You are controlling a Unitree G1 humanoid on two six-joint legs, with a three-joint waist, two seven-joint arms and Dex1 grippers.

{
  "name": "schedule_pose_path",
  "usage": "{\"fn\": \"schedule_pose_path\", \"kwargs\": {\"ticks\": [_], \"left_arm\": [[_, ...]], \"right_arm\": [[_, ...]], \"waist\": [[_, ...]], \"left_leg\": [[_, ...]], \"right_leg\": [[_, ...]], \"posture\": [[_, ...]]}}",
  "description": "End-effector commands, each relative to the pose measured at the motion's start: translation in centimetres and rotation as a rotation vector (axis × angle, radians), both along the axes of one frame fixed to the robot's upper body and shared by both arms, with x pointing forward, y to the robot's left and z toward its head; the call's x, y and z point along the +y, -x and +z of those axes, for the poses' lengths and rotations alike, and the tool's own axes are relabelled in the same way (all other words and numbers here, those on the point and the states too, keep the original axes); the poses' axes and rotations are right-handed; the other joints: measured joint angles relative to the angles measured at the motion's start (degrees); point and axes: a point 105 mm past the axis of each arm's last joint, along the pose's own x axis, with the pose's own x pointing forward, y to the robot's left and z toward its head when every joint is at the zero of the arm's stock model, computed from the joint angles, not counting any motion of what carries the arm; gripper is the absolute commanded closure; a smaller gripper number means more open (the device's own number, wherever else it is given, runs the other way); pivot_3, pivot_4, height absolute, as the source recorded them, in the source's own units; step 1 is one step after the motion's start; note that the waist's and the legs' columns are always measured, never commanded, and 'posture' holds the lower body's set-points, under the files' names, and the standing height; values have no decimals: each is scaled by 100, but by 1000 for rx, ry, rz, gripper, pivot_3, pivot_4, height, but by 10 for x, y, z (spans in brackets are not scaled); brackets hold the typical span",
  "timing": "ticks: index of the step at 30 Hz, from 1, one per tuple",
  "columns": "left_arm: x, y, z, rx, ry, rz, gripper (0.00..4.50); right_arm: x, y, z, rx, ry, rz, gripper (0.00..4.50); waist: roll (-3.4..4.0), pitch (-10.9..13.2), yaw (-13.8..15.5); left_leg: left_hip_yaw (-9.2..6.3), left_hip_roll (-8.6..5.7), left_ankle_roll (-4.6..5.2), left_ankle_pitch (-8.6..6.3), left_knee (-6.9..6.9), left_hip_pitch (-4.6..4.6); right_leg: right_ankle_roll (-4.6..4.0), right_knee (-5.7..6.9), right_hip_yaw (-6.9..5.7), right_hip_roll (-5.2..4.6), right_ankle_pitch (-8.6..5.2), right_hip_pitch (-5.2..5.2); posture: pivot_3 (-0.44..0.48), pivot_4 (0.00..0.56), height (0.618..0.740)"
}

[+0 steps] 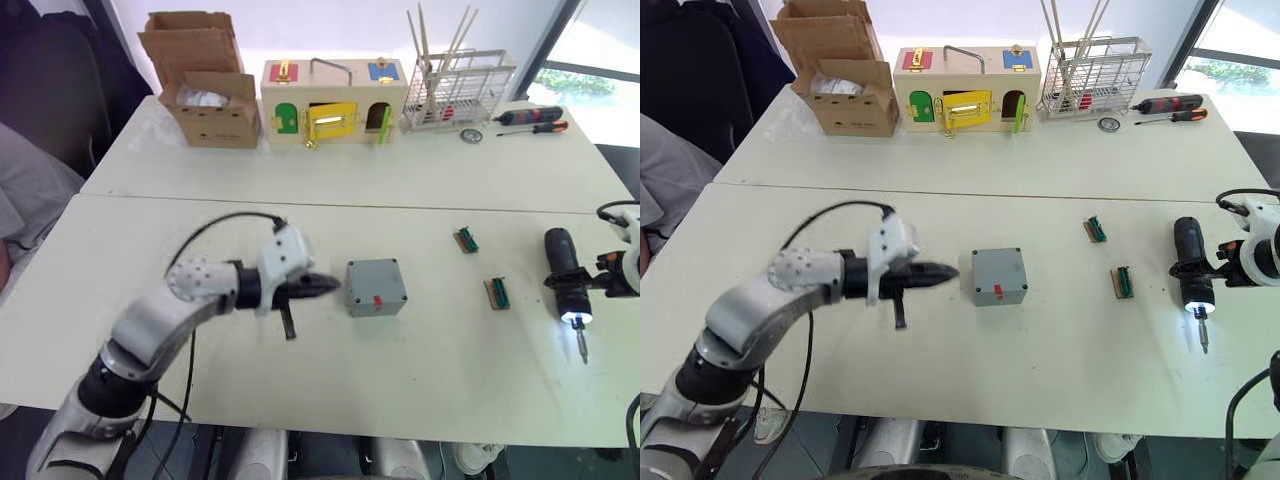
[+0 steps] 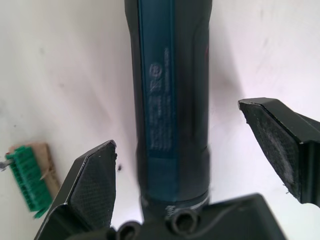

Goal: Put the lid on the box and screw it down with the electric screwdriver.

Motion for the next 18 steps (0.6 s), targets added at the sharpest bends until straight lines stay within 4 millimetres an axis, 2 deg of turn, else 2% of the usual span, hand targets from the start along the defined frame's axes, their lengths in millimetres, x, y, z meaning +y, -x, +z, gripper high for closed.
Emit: {"fn": "schedule_pose_path", "kwargs": {"ticks": [1,2,3,4,6,8,9,10,12,15,18], "left_arm": [[20,-12,5,-60,-37,76,4500],[22,-12,2,-54,-50,78,4500],[23,-11,-2,-43,-65,72,4500],[22,-8,-6,-36,-85,56,4500],[19,-4,-12,-15,-95,33,4500],[17,-13,-18,-21,-100,73,4500],[13,-18,-20,-15,-81,86,4500],[7,-21,-23,2,-58,83,4500],[-2,-20,-28,31,-41,52,4500],[-8,-18,-38,50,-69,11,4500],[-12,-25,-50,57,-98,15,4500]], "right_arm": [[7,-25,70,-283,196,180,30],[15,-29,81,-333,230,236,30],[32,-33,92,-397,225,317,30],[59,-33,100,-462,162,421,30],[120,-20,107,-561,10,662,30],[173,8,86,-535,-117,861,30],[193,23,63,-478,-112,961,30],[207,36,40,-428,-134,1014,30],[220,52,13,-387,-155,1051,30],[229,58,-6,-387,-150,1047,30],[239,55,-18,-413,-151,1016,30]], "waist": [[3,1,-38],[4,1,-46],[4,2,-55],[1,3,-55],[-9,8,-37],[-18,10,-3],[-20,8,54],[-25,6,114],[-30,8,180],[-30,7,149],[-55,-3,142]], "left_leg": [[1,0,0,0,2,1],[3,1,0,0,3,2],[5,1,0,0,7,1],[3,4,0,-1,16,2],[-6,15,-1,-1,22,0],[-23,28,-1,-1,29,0],[-31,32,-1,-1,38,0],[-43,32,-2,-1,43,-1],[-52,31,-1,-2,63,-2],[-30,-3,10,-7,77,-6],[-18,-16,26,-15,81,0]], "right_leg": [[1,3,0,0,0,0],[2,11,1,0,1,-2],[4,23,2,-2,1,-7],[8,37,2,-1,-1,-9],[8,44,0,11,-1,-10],[7,50,-5,24,-1,-4],[7,55,-9,27,-1,1],[6,58,-19,26,-1,10],[4,58,-26,26,0,23],[0,55,-10,-10,-1,21],[0,46,-2,-24,-1,27]], "posture": [[0,150,731],[0,150,731],[0,150,731],[0,150,731],[0,150,731],[0,150,731],[0,150,731],[0,150,731],[0,150,731],[0,150,731],[0,150,731]]}}
